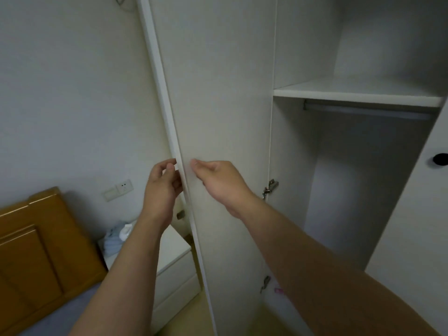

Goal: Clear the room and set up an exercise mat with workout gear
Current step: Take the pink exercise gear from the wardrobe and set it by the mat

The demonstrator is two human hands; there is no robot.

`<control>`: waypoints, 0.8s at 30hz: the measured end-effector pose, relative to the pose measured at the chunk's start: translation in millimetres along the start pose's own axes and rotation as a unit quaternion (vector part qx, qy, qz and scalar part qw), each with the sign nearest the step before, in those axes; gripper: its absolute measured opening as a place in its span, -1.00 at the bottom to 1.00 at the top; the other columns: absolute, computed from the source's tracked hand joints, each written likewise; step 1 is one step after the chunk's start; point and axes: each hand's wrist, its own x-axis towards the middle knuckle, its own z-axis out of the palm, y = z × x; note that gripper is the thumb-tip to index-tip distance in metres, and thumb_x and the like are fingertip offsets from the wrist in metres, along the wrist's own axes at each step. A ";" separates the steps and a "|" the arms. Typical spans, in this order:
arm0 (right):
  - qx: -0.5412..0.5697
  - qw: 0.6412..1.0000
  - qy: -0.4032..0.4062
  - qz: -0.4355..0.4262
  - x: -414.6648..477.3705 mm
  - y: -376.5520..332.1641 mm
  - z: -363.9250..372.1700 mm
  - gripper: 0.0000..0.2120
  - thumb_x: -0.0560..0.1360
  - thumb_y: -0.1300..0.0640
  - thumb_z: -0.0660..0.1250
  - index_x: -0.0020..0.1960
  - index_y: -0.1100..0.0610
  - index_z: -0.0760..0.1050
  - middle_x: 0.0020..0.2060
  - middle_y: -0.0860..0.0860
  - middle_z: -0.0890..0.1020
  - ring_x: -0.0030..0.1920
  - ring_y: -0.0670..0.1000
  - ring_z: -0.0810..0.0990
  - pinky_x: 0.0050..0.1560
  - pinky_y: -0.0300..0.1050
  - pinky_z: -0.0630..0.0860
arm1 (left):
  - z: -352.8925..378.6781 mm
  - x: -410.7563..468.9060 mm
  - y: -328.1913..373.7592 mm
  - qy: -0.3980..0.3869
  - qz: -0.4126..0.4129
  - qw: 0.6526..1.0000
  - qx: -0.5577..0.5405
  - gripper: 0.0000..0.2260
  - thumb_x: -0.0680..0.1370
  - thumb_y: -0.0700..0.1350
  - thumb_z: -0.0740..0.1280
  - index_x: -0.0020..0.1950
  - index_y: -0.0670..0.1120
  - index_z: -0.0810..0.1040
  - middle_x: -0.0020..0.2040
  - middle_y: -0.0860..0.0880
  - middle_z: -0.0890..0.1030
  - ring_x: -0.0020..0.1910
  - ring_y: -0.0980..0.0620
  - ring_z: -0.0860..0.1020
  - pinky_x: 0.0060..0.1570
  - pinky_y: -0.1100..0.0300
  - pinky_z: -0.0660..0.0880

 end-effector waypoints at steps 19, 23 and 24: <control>0.017 0.997 0.081 0.007 10.3 51.1 -70.5 -0.70 0.57 -0.11 0.34 0.14 0.06 0.68 0.14 -0.02 0.70 0.19 -0.05 0.65 0.35 0.05 0.50 | 64.9 -35.9 -20.3 0.221 0.288 0.922 0.132 -0.95 0.60 -0.19 0.28 0.05 -0.09 0.46 -0.02 -0.07 0.56 -0.02 -0.04 0.54 0.05 0.11 0.48; 0.006 0.974 0.223 0.029 -7.0 67.2 -138.6 -0.72 0.48 -0.13 0.35 -0.11 0.06 0.69 -0.20 -0.05 0.74 -0.08 0.00 0.72 0.13 0.23 0.61 | 132.2 -50.5 -33.3 -0.021 0.188 0.980 0.069 -0.87 0.67 -0.18 0.20 -0.05 -0.12 0.49 -0.26 -0.04 0.59 -0.26 0.01 0.57 -0.21 0.24 0.47; -0.014 0.966 0.256 0.029 -13.9 69.7 -156.9 -0.75 0.49 -0.11 0.34 -0.12 0.05 0.69 -0.23 -0.06 0.73 -0.11 0.01 0.72 0.10 0.23 0.62 | 151.6 -51.1 -37.0 -0.072 0.156 0.984 0.053 -0.84 0.68 -0.17 0.19 -0.04 -0.13 0.51 -0.28 -0.04 0.59 -0.27 0.00 0.58 -0.24 0.24 0.46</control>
